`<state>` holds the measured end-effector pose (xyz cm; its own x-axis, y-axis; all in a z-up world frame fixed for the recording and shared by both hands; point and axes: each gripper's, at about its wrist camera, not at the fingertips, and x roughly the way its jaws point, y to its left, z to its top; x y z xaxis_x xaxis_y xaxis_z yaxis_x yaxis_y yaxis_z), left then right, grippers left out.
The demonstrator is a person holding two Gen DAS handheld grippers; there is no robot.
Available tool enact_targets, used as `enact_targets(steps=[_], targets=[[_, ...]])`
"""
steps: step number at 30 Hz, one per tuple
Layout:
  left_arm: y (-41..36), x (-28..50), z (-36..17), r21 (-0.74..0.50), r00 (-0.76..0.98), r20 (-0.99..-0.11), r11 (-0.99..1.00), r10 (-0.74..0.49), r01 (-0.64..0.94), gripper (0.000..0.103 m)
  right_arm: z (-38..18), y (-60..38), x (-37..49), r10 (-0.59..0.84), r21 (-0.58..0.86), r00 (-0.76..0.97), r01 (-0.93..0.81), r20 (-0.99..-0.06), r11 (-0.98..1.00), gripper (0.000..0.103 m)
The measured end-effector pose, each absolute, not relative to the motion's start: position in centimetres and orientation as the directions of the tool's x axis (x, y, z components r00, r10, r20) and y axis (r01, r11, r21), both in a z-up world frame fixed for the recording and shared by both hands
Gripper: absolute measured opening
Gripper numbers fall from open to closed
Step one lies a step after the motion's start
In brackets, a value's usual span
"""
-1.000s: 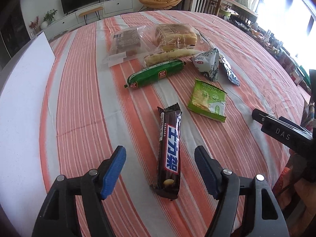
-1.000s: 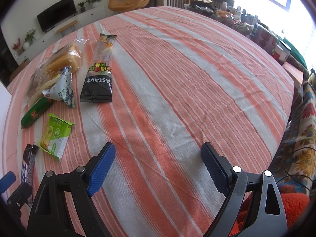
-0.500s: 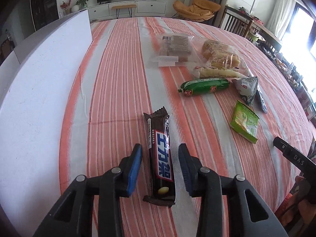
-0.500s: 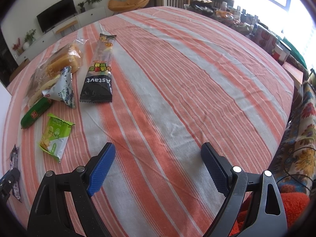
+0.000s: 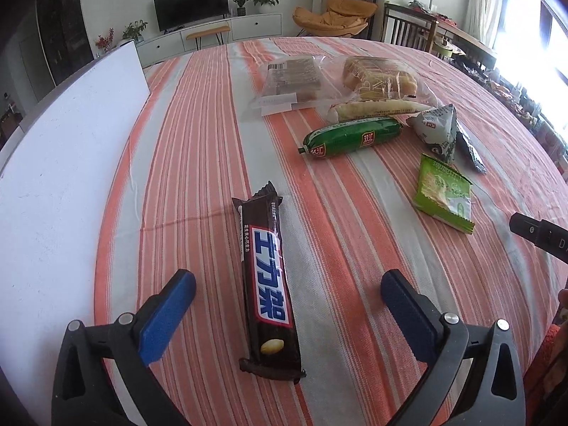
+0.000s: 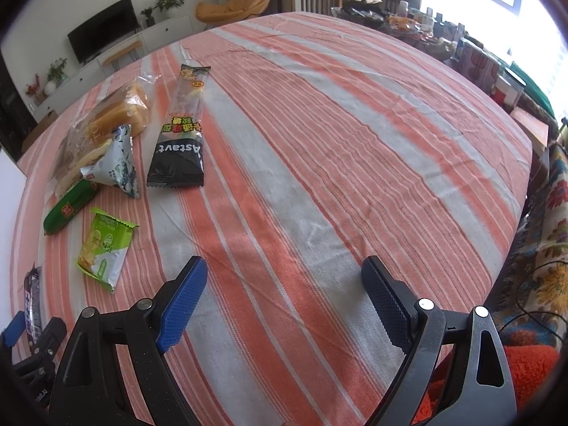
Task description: Organize snacks
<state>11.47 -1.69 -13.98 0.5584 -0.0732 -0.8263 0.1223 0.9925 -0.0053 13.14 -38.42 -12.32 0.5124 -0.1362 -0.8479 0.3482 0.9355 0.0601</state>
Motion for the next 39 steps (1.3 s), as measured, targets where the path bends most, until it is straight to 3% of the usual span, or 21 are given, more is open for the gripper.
enact_targets(steps=[39], targets=[[-1.70,11.50,-14.08,-0.005,0.560,-0.825,0.992,-0.074,0.123,0.103,-12.41,-38.27,13.26,-0.140,0.053,0.509,0.346,-0.850,0.937,0.091]])
